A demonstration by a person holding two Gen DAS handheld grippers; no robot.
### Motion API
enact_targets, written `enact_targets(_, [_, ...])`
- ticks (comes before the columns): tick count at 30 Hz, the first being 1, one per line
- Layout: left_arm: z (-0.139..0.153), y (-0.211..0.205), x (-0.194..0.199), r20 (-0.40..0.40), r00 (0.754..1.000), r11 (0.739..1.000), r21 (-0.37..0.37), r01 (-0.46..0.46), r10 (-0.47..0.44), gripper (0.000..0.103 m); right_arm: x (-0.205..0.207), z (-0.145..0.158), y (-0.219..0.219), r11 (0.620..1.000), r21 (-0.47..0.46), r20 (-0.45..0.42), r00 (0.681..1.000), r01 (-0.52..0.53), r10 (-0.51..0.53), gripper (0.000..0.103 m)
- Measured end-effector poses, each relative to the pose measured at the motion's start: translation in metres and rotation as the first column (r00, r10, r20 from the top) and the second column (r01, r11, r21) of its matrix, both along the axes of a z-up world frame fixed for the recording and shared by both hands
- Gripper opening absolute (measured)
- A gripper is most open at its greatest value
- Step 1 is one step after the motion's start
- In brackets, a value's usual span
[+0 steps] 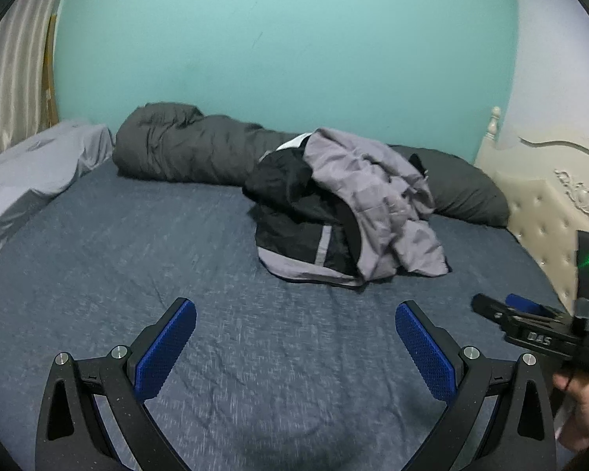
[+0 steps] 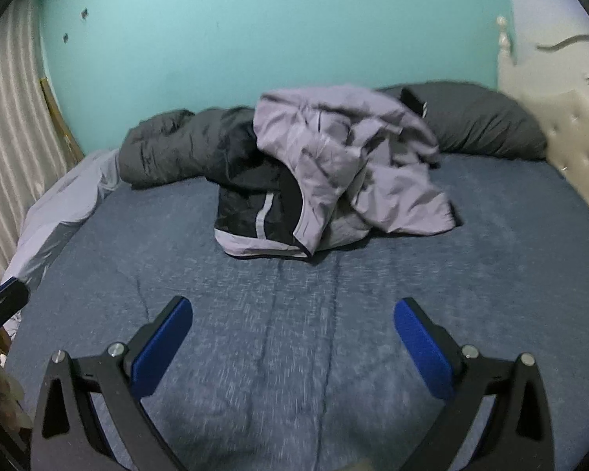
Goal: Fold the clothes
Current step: 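Reach the right tool to the jacket and close it on the lavender hem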
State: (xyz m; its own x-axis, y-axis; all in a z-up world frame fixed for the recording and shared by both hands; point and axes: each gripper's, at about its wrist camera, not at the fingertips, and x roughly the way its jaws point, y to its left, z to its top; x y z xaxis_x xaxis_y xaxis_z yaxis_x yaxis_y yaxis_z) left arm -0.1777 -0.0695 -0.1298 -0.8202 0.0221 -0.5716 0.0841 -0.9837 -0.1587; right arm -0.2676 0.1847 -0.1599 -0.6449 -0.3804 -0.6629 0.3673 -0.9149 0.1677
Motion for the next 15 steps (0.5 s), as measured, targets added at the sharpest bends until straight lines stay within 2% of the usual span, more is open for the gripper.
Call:
enact_targets(3, [-0.024,-0.01,-0.028,0.02,1.0,1.0,0.003,-0.017,0.017,0.103,-0.039,-0.029,-0.01,1.0,0.019,0.013,1.0,-0.002,0.002,0.103])
enact_targets(9, [-0.069,-0.022,-0.07,0.056,0.998,1.0,-0.007,-0.029,0.029,0.103,-0.119,-0.097,-0.016,0.998,0.024,0.087,0.995,0.055,-0.057,0.1])
enact_targets(13, [-0.098,-0.032,-0.089,0.077,0.996,0.999,-0.001,-0.039,0.039,0.103,-0.156,-0.128,-0.031,0.998,0.025,0.094,0.994,0.061,-0.063,0.084])
enact_targets(15, [-0.106,-0.037,-0.091,0.08,0.996,0.999,0.004,-0.039,0.038,0.103,-0.175,-0.143,-0.039,0.998,0.025,0.097,0.993,0.064,-0.066,0.08])
